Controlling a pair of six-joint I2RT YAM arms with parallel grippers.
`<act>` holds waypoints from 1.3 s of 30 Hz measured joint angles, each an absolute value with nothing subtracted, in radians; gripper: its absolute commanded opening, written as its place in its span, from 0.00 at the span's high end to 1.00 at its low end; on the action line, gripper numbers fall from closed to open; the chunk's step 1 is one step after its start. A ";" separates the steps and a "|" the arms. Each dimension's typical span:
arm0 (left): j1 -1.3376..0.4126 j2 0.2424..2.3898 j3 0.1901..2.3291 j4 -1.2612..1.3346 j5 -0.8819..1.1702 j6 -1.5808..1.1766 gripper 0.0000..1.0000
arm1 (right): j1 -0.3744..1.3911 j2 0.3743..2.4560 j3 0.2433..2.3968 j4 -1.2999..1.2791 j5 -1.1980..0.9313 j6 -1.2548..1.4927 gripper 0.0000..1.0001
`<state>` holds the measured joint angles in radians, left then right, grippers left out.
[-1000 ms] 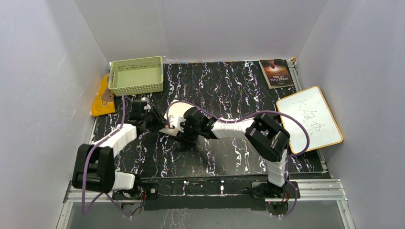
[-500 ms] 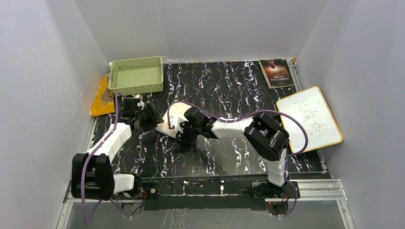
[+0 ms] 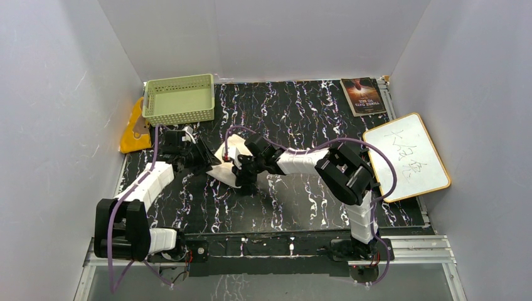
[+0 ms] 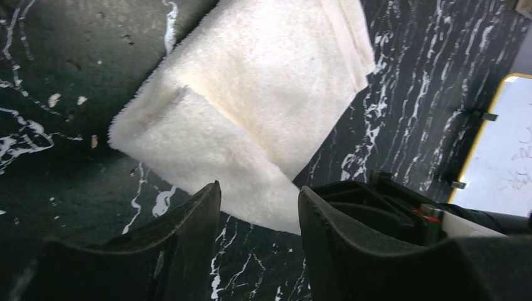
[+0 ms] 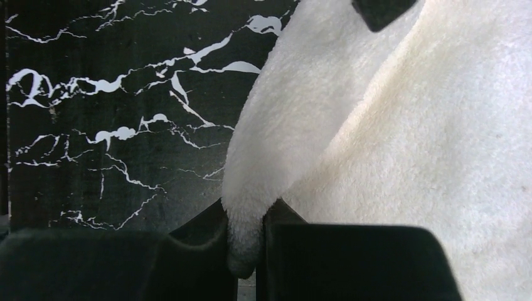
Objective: Roll the towels
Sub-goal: Roll the towel at the center of the board.
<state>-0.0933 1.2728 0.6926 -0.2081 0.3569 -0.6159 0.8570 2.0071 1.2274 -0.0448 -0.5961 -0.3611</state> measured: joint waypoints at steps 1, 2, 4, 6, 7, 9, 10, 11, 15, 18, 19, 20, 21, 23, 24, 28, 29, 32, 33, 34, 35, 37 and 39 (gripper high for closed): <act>-0.094 1.276 0.695 -0.202 0.370 -0.619 0.51 | 0.855 2.012 1.229 -0.042 -0.612 -0.356 1.00; -0.093 1.279 0.698 -0.194 0.385 -0.622 0.51 | 0.852 2.016 1.230 -0.038 -0.628 -0.349 1.00; -0.093 1.289 0.705 -0.170 0.409 -0.632 0.51 | 0.847 2.025 1.230 -0.027 -0.659 -0.334 1.00; -0.093 1.312 0.714 -0.131 0.433 -0.645 0.51 | 0.840 2.039 1.235 -0.014 -0.694 -0.316 1.00; -0.093 1.331 0.717 -0.105 0.444 -0.653 0.51 | 0.837 2.045 1.238 -0.007 -0.707 -0.310 1.00; -0.093 1.375 0.718 -0.054 0.459 -0.671 0.51 | 0.831 2.059 1.245 0.007 -0.737 -0.294 1.00; -0.092 1.404 0.717 -0.024 0.463 -0.682 0.51 | 0.830 2.065 1.248 0.012 -0.748 -0.286 1.00; -0.090 1.433 0.713 0.006 0.465 -0.691 0.52 | 0.829 2.068 1.248 0.018 -0.756 -0.281 1.00; -0.086 1.518 0.671 0.094 0.463 -0.719 0.52 | 0.828 2.071 1.248 0.029 -0.767 -0.263 0.83; -0.082 1.550 0.635 0.157 0.460 -0.732 0.52 | 0.822 2.071 1.247 0.028 -0.770 -0.246 0.66; -0.082 1.551 0.632 0.174 0.460 -0.735 0.52 | 0.822 2.070 1.247 0.028 -0.777 -0.240 0.62; -0.081 1.552 0.625 0.192 0.457 -0.736 0.52 | 0.822 2.069 1.247 0.028 -0.778 -0.235 0.59; -0.081 1.553 0.619 0.207 0.456 -0.738 0.52 | 0.823 2.065 1.246 0.027 -0.774 -0.233 0.56; -0.081 1.560 0.617 0.228 0.455 -0.744 0.52 | 0.825 2.051 1.245 0.019 -0.743 -0.234 0.51; -0.081 1.564 0.617 0.239 0.455 -0.746 0.52 | 0.825 2.041 1.244 0.012 -0.719 -0.236 0.50; -0.081 1.571 0.617 0.255 0.451 -0.749 0.52 | 0.822 1.979 1.240 -0.023 -0.599 -0.262 0.33; -0.081 1.571 0.617 0.256 0.451 -0.749 0.52 | 0.823 1.954 1.240 -0.031 -0.564 -0.277 0.32; -0.081 1.575 0.617 0.260 0.452 -0.750 0.53 | 0.833 1.877 1.240 -0.041 -0.463 -0.329 0.32; -0.081 1.578 0.619 0.262 0.452 -0.752 0.53 | 0.839 1.858 1.241 -0.042 -0.435 -0.346 0.32; -0.081 1.581 0.620 0.263 0.453 -0.752 0.53 | 0.852 1.841 1.244 -0.045 -0.406 -0.368 0.32; -0.081 1.584 0.622 0.264 0.453 -0.752 0.53 | 0.861 1.832 1.253 -0.052 -0.379 -0.387 0.32; -0.081 1.591 0.627 0.267 0.455 -0.753 0.53 | 0.912 1.837 1.279 -0.064 -0.330 -0.424 0.32; -0.081 1.596 0.629 0.274 0.457 -0.753 0.53 | 0.956 1.853 1.301 -0.081 -0.295 -0.451 0.32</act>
<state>-0.0814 1.5963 0.6289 0.2737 0.4572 -0.7532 0.9558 1.8534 1.3010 -0.0814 -0.2955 -0.4507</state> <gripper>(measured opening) 0.472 0.679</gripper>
